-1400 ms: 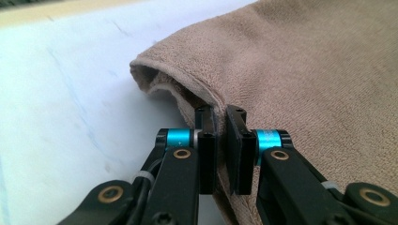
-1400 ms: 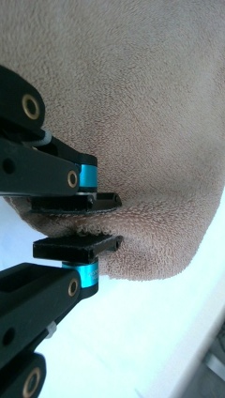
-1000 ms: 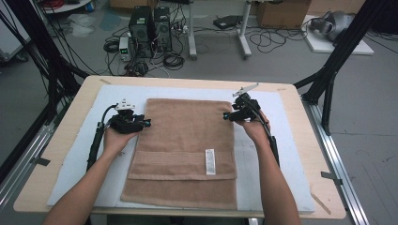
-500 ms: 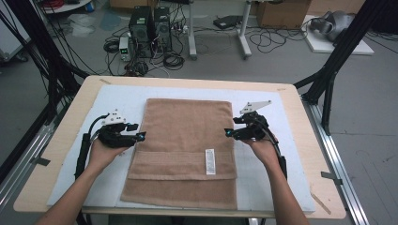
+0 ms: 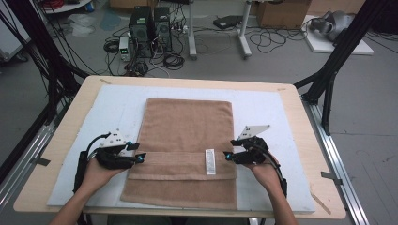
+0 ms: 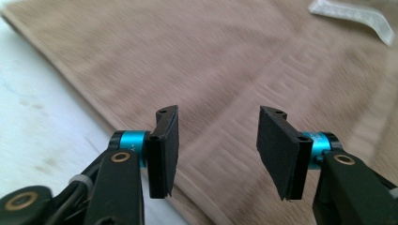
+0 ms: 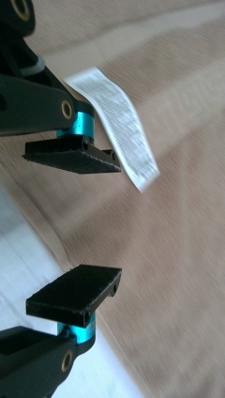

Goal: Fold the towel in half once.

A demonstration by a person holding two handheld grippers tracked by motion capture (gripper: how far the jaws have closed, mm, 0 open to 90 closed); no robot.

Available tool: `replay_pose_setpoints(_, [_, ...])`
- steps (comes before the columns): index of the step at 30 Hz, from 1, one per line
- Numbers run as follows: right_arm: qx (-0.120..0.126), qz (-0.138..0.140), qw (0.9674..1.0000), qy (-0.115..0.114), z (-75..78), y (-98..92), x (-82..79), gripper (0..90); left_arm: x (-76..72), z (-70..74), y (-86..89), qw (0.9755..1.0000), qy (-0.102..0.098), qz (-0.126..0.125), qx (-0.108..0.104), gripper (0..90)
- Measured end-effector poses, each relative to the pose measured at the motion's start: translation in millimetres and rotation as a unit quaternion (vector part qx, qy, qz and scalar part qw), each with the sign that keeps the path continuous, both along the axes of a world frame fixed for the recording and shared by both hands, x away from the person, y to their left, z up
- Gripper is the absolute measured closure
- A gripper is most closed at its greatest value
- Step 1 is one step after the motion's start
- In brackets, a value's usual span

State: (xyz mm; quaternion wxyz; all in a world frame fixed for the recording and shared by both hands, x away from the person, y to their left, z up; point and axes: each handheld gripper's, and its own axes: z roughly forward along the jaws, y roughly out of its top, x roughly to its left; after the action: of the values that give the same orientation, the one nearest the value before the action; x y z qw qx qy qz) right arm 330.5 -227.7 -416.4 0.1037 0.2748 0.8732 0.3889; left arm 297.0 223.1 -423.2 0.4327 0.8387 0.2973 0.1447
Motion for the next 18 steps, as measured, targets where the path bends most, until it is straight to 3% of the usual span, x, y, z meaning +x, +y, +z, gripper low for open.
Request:
replay_pose_setpoints(5, [-0.004, 0.021, 0.9997, 0.012, -7.8, 3.1, -17.7, 48.8, -11.8, -7.9, -0.6, 0.9999, 0.005, -0.01, 0.008, 53.0])
replay_pose_setpoints(9, [-0.033, 0.042, 0.9983, 0.023, -15.9, 10.3, -23.6, 55.4, -15.5, -18.7, -2.9, 0.9993, 0.021, -0.022, 0.023, 56.5])
replay_pose_setpoints(11, [-0.039, 0.044, 0.998, 0.021, -20.1, 13.7, -25.5, 60.7, -16.3, -23.3, -3.8, 0.9995, 0.015, -0.019, 0.02, 58.5])
replay_pose_setpoints(18, [-0.043, 0.061, 0.997, 0.024, -17.2, 16.9, -21.0, 82.0, -14.4, -22.6, -4.7, 0.9996, 0.021, -0.013, 0.012, 80.1])
